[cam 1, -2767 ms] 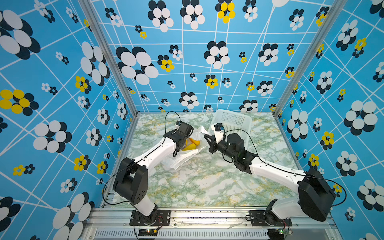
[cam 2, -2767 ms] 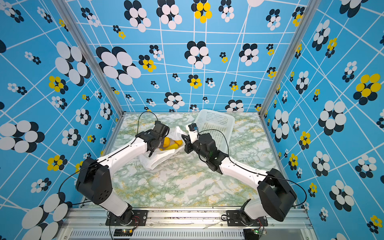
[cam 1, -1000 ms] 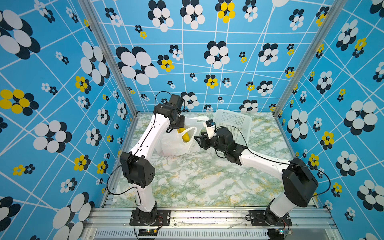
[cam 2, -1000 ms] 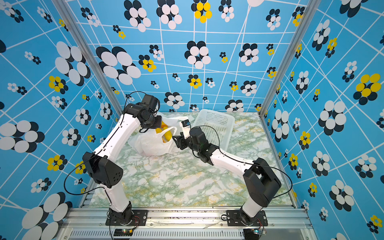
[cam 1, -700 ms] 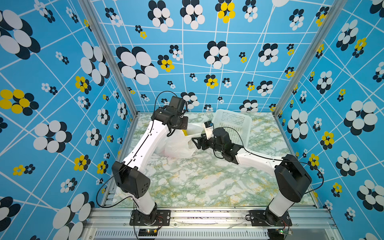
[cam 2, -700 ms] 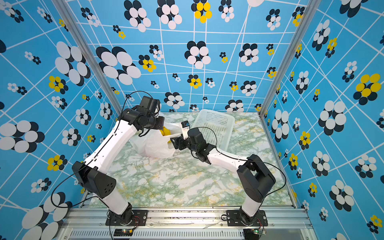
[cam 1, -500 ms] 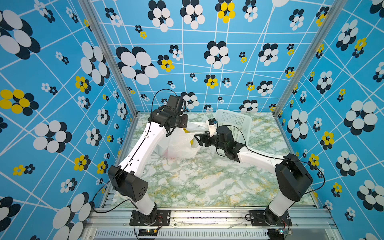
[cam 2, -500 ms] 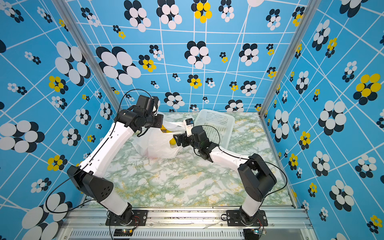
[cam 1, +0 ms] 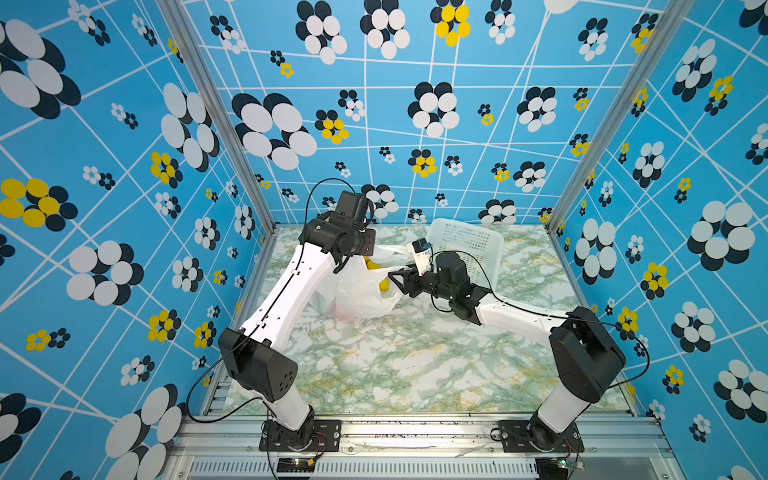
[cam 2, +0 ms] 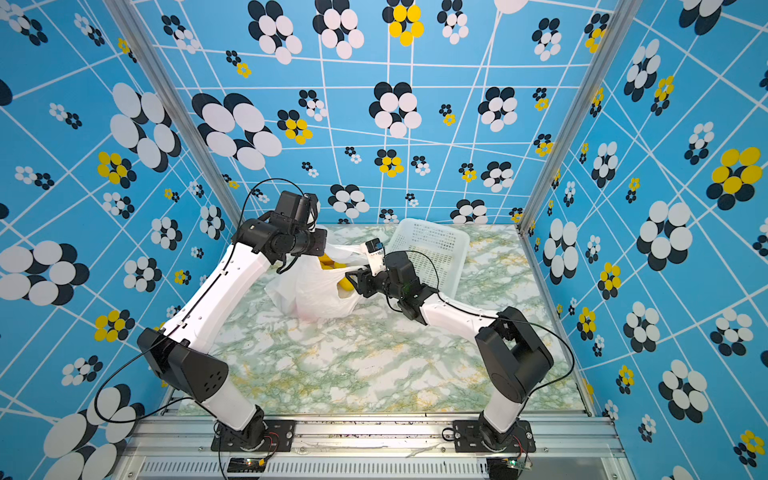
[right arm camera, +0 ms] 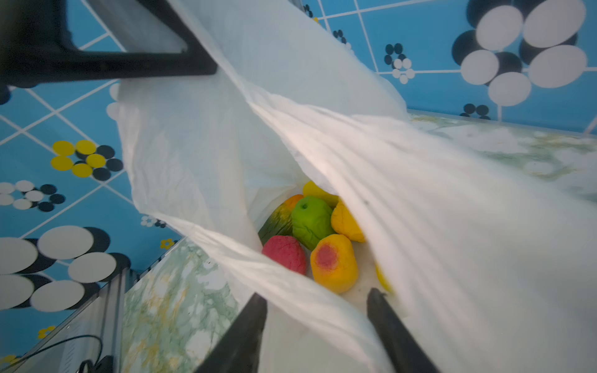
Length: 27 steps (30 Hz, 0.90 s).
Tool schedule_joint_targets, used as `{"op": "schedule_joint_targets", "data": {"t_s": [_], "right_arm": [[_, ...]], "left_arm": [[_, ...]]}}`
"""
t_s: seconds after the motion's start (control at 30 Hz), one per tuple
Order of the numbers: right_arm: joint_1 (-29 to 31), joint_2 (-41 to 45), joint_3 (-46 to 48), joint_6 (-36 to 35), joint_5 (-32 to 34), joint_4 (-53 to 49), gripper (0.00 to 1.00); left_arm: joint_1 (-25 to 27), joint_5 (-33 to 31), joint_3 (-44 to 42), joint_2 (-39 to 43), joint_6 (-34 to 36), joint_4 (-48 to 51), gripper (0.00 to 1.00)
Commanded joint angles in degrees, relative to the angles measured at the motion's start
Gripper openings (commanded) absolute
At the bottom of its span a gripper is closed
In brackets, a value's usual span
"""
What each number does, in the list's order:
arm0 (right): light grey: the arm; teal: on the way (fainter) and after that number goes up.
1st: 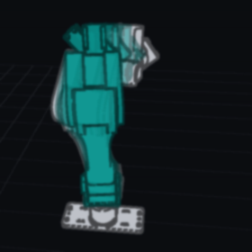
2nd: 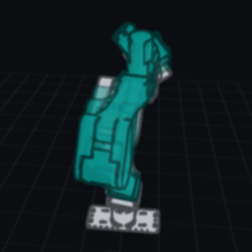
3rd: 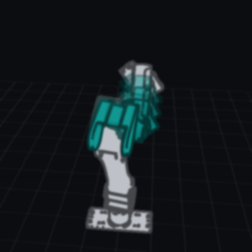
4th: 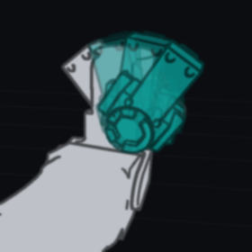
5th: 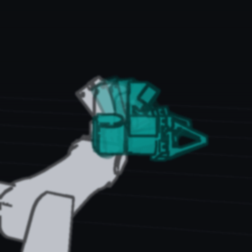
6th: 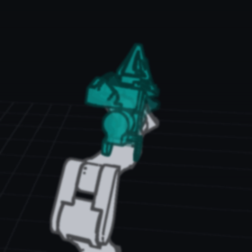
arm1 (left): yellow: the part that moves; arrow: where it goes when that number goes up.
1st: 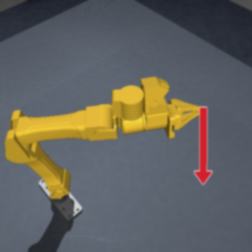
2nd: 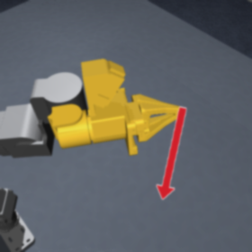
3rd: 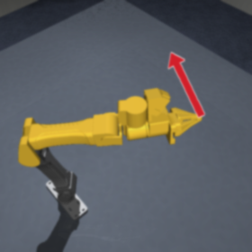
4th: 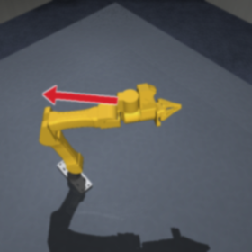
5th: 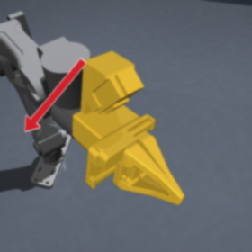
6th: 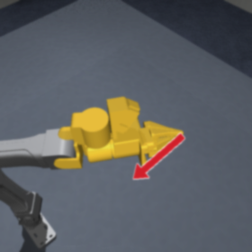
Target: Untie the knot of the plastic bag and take out the fruit
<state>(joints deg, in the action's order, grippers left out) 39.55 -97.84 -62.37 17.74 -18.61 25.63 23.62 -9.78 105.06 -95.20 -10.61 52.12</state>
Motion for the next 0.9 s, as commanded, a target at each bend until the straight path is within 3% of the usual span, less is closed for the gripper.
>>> {"op": "schedule_joint_targets", "data": {"t_s": [0.0, 0.13, 0.23, 0.53, 0.63, 0.87], "right_arm": [[0.3, -1.1, -0.3, 0.9, -12.1, 5.6, 0.22], [3.0, -0.6, -1.6, -2.8, -15.7, 3.1, 0.09], [6.2, -0.8, -3.7, -7.5, -16.0, -2.1, 0.07], [12.6, -3.4, -8.0, -15.4, -17.3, -9.5, 0.05], [14.4, -4.3, -9.5, -16.9, -16.1, -11.3, 0.05], [18.1, -7.6, -13.6, -17.2, -11.1, -14.4, 0.05]], "left_arm": [[-0.4, -3.5, 0.0, -0.5, 0.8, 0.2, 0.00], [-1.7, -4.8, 0.3, -0.5, 0.2, 0.8, 0.00], [-2.7, -4.6, 0.9, -0.3, 0.0, 1.1, 0.00], [-6.2, -1.5, 0.1, 3.3, 0.6, -1.1, 0.00], [-7.7, 1.1, 0.6, 3.1, 0.7, -2.0, 0.00], [-9.5, 0.8, 7.3, 1.3, 1.1, 0.2, 0.00]]}}
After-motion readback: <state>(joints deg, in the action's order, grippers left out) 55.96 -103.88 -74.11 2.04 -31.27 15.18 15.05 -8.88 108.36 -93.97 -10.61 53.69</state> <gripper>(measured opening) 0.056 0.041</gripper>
